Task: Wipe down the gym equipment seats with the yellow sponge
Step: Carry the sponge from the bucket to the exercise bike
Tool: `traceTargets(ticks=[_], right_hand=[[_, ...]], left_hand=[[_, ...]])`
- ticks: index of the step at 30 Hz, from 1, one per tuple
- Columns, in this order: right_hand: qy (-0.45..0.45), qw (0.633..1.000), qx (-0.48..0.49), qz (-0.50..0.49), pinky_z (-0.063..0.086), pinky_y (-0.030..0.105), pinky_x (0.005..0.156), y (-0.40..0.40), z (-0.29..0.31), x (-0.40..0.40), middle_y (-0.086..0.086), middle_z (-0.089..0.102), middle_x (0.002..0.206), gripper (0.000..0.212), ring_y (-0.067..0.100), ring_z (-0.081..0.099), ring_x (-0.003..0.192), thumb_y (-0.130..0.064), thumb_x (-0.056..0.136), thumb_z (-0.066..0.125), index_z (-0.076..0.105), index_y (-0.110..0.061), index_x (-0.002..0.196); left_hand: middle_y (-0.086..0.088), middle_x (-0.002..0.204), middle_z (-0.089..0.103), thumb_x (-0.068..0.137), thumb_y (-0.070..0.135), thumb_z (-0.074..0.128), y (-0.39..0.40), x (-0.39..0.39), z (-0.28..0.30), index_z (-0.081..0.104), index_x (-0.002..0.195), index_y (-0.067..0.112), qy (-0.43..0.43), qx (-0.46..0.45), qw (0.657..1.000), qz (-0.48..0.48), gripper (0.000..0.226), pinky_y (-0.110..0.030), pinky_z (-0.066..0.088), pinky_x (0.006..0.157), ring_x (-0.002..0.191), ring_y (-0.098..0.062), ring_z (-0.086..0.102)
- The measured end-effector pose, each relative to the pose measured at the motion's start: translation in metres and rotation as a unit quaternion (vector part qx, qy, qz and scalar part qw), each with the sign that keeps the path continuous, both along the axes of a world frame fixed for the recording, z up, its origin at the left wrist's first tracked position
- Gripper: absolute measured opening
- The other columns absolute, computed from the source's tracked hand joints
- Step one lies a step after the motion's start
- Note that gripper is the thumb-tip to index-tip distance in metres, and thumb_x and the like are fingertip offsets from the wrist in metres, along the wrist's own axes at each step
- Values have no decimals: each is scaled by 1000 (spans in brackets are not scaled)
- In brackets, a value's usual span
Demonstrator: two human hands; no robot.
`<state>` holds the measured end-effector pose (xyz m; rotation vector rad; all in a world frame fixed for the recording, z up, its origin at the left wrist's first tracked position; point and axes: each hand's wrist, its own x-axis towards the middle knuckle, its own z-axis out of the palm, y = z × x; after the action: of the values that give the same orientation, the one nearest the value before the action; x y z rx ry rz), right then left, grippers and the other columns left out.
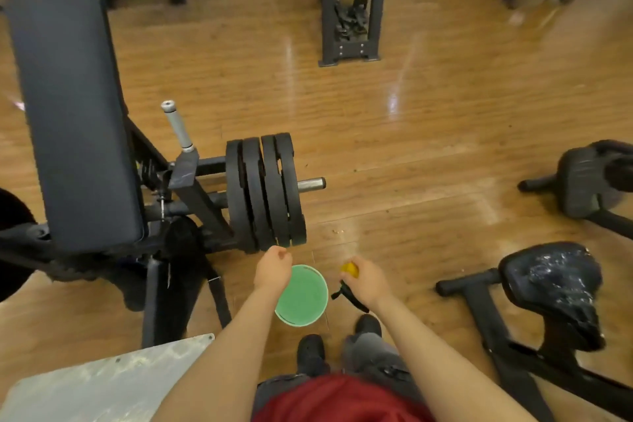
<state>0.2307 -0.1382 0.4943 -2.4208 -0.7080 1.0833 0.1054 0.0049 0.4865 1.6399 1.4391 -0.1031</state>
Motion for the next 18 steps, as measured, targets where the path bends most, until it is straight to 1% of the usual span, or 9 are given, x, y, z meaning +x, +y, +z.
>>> traceTargets(ticks=[2,4,7,8,9,11,13,16,18], right_hand=[[-8,999,-8,-36,45,35,87,-20,0,16,11,63,116,33,28,58,107,-25,91,57,57,-9,121],[-11,998,-21,-61,45,33,83,-43,-1,32,11,63,116,33,28,58,106,-25,94,54,54,-10,123],[-16,996,-59,-67,43,33,69,-87,-13,54,11,62,99,14,27,59,91,-26,97,49,53,-14,102],[-16,994,-76,-71,41,33,68,-104,-19,61,11,61,98,13,29,59,92,-27,96,49,51,-15,98],[-14,993,-88,-81,41,33,69,-120,-26,68,12,63,103,15,30,59,97,-28,96,49,52,-14,100],[-6,987,-103,-123,43,33,77,-150,-39,82,13,62,117,32,32,58,107,-27,94,52,51,-9,121],[9,979,-119,-168,43,35,80,-169,-50,98,16,62,117,41,35,57,109,-25,91,57,46,-6,126],[29,976,-133,-168,42,35,72,-184,-61,134,12,64,98,18,35,59,100,-26,87,59,54,-13,99],[34,978,-119,-167,39,34,70,-188,-63,168,10,62,92,13,35,58,99,-27,87,60,54,-16,88]], left_hand=[[-11,128,58,98,24,43,-3,12,-1,54,125,12,10,-1,1000,-27,31,-36,42,98,118,-30,52],[-11,129,57,98,23,44,-9,25,-5,55,124,11,34,-5,997,-63,31,-35,42,97,119,-31,52],[-11,130,56,97,21,44,-21,41,-17,56,123,12,75,-14,991,-109,30,-33,40,96,120,-30,51],[-11,130,56,97,21,43,-26,47,-21,56,123,12,85,-17,989,-120,30,-32,40,95,120,-30,51],[-10,130,56,97,21,43,-32,53,-26,56,124,13,95,-22,986,-132,31,-32,41,95,119,-30,51],[-10,129,57,97,21,42,-44,67,-34,54,126,13,115,-37,980,-158,32,-33,42,95,117,-30,53],[-11,127,58,98,21,41,-57,85,-40,53,129,12,131,-53,972,-187,34,-33,42,95,115,-30,54],[-10,123,62,97,21,43,-71,117,-49,57,125,13,155,-63,959,-227,32,-32,42,93,114,-28,56],[-11,120,64,95,20,46,-78,145,-52,61,112,17,159,-62,954,-247,23,-31,42,91,112,-28,57]])
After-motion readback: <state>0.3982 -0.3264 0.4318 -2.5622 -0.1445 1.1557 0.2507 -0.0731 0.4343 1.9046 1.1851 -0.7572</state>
